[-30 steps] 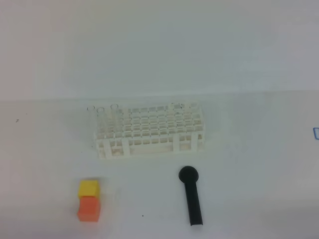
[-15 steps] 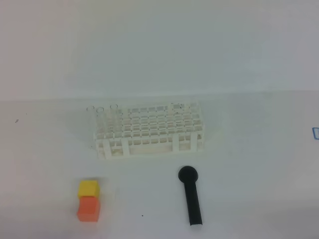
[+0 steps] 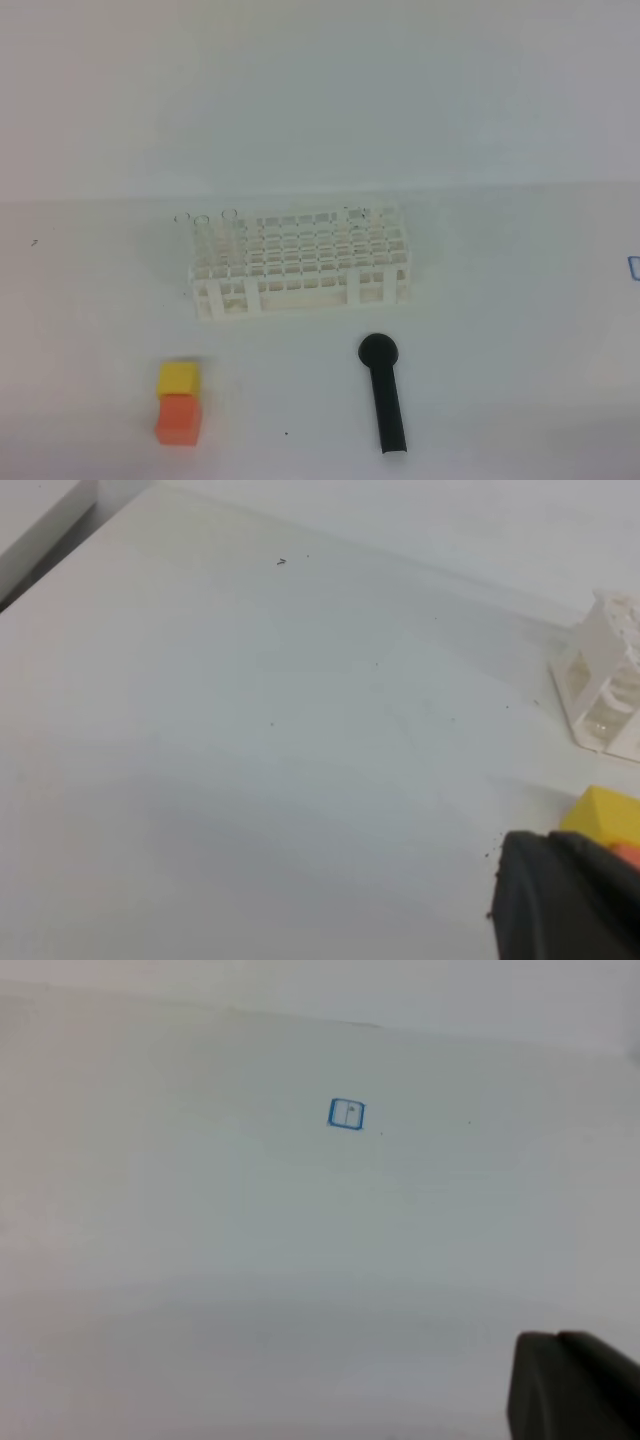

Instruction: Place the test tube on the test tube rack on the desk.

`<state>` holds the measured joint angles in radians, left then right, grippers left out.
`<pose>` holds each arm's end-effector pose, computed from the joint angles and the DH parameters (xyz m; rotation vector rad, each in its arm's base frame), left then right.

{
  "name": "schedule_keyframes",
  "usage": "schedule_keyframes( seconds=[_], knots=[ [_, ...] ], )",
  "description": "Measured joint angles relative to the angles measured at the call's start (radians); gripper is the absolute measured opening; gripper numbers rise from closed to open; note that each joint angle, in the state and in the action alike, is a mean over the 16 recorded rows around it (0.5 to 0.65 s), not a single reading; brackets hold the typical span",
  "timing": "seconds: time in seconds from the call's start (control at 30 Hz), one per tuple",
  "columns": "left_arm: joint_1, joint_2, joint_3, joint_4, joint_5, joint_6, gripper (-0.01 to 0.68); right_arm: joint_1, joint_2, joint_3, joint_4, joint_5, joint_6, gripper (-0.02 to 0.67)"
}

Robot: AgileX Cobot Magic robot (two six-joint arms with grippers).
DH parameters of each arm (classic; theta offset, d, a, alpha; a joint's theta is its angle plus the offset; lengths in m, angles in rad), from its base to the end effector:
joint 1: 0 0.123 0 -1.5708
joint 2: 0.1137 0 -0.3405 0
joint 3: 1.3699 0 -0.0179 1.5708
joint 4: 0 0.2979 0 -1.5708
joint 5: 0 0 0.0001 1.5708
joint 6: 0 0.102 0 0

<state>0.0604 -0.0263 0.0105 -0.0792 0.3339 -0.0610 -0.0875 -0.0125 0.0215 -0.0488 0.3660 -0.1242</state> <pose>0.0546 0.0006 0.1778 -0.1580 1.7944 -0.0772 0.0542 -0.0066 0.1695 -0.0645 1.8615 -0.1947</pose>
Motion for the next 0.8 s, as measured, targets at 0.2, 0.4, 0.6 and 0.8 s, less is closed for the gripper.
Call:
schedule_keyframes(
  seconds=[0.2,0.4,0.6,0.8],
  knots=[
    [0.0,0.0,-0.004,0.0,0.0,0.0,-0.001,0.0,0.0,0.0,0.0,0.0,0.0,-0.001],
    [0.0,0.001,-0.008,0.0,0.0,0.0,-0.001,0.0,0.0,0.0,0.0,0.0,0.0,-0.001],
    [0.0,0.001,-0.006,0.0,0.0,0.0,-0.001,0.0,0.0,0.0,0.0,0.0,0.0,-0.001],
    [0.0,0.001,-0.006,0.0,0.0,0.0,-0.001,0.0,0.0,0.0,0.0,0.0,0.0,-0.001]
  ],
)
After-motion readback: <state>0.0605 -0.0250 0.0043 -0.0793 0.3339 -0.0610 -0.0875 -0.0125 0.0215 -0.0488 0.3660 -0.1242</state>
